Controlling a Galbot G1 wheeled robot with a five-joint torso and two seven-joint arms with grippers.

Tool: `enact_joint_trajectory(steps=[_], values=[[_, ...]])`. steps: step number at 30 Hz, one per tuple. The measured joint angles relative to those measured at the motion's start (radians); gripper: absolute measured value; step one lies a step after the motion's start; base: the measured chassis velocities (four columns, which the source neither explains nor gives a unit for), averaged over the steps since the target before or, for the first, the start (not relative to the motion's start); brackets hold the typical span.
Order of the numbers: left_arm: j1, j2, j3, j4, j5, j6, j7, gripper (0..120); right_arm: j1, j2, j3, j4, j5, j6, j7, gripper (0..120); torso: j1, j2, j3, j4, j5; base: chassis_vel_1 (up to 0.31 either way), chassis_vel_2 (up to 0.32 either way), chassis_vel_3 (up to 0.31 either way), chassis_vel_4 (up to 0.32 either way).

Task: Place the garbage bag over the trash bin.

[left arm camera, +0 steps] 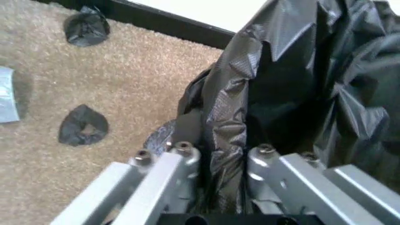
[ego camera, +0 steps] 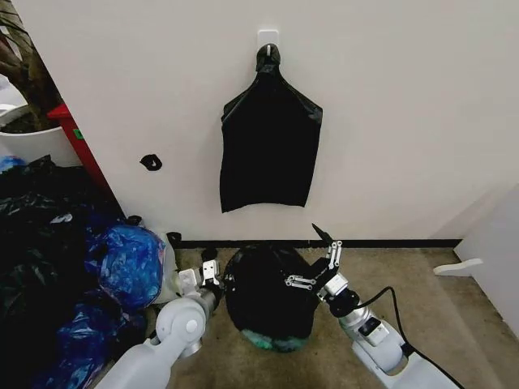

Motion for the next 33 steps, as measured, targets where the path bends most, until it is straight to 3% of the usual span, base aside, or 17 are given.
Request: enact_joint_trajectory(steps=[13,22,25,28,31,33], values=[[0.102,0.090,-0.057,-0.182,-0.004,0.041,-0.063,65,0.003,-0.004,0.009,-0.006,0.002,0.000,-0.001,100,0.000,0.000,0.000,0.0002,0.0000,0.000,0.000,0.000,0.000],[0.089,0.077,-0.065,-0.142,-0.021,0.035,-0.042,98,-0.015,0.002,0.005,-0.014,0.014,0.000,-0.005,100,0.000,0.000,0.000,0.0000,-0.0001,0.000,0.000,0.000,0.000],[0.092,0.065,-0.063,-0.135,-0.014,0.027,-0.028,100,-0.025,-0.003,-0.015,-0.019,0.022,-0.015,0.004,100,0.000,0.000,0.000,-0.0001,0.0000,0.000,0.000,0.000,0.000],[0.108,0.057,-0.062,-0.138,-0.008,0.018,-0.008,100,-0.045,-0.011,-0.049,-0.016,0.003,-0.104,0.070,100,0.000,0.000,0.000,0.0002,0.0000,0.000,0.000,0.000,0.000],[0.128,0.056,-0.061,-0.146,0.001,0.003,0.010,100,-0.070,-0.015,-0.102,0.001,-0.036,-0.292,0.255,100,0.000,0.000,0.000,0.0000,0.0001,0.000,0.000,0.000,0.000],[0.131,0.056,-0.061,-0.149,0.005,-0.002,0.014,100,-0.073,-0.015,-0.114,0.005,-0.036,-0.341,0.298,100,0.000,0.000,0.000,0.0001,0.0000,0.000,0.000,0.000,0.000]])
